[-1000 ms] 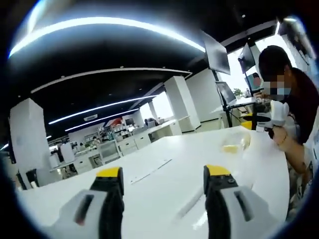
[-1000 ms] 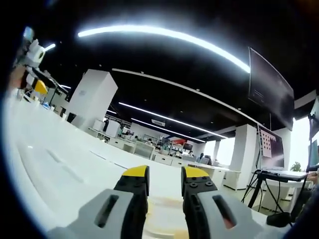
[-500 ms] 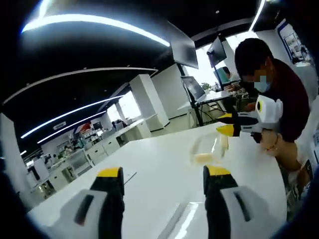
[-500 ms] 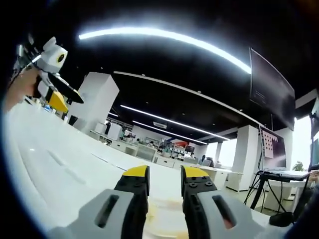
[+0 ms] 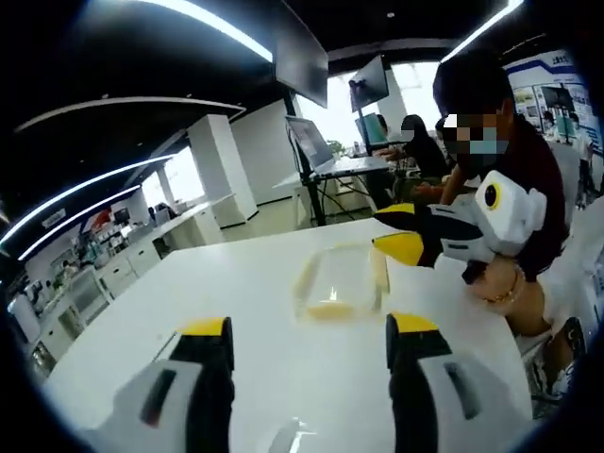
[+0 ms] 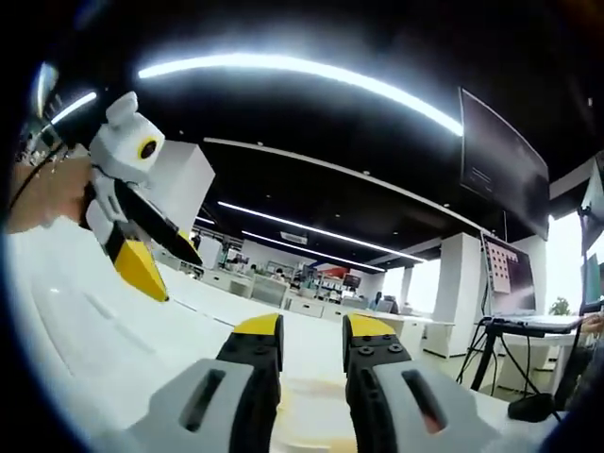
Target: Snap each plastic latch of the storage box into its locked position after aligning the lid with the box until every specified latch is closed and the lid sits flush.
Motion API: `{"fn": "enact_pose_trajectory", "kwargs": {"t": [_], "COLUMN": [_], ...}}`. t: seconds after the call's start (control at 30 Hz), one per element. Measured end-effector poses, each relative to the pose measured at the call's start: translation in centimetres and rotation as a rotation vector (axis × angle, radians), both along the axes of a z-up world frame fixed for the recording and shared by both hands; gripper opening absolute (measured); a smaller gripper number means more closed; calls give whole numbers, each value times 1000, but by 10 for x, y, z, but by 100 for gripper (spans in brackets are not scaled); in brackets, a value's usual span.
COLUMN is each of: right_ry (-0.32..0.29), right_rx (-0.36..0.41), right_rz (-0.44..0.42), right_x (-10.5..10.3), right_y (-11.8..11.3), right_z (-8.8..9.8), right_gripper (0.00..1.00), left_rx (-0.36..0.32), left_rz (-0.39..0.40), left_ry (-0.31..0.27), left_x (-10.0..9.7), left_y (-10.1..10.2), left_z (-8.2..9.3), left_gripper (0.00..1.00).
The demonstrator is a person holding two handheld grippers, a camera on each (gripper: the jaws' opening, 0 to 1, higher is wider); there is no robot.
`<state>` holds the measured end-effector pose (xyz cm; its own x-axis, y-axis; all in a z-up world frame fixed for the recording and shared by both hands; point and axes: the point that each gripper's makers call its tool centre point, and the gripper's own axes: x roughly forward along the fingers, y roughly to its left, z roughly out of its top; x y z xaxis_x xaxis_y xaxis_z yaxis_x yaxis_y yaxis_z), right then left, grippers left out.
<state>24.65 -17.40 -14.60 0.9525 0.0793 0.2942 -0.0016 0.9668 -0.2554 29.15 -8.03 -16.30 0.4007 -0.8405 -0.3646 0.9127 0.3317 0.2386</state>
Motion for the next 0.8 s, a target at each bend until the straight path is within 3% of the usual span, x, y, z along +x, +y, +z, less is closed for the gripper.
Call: {"fn": "enact_pose_trajectory", "kwargs": {"t": [0.23,0.43,0.8], "right_ry": [5,1,5], "right_rx": [3,1,10], "right_rz": [-5,-1,13], "right_x": [1,1,2], "right_y": [0,2,3], "right_z": [-1,-1,-1], "right_gripper": [24,24,24], "left_rx": [123,216,288], "left_rz": [-54,-73,-90], "left_ry": [100,149,264], "left_x": [13,27,40], "left_y": [-37,-62,-85], "left_z": [-41,-69,-107], "left_gripper": [66,66,61]}}
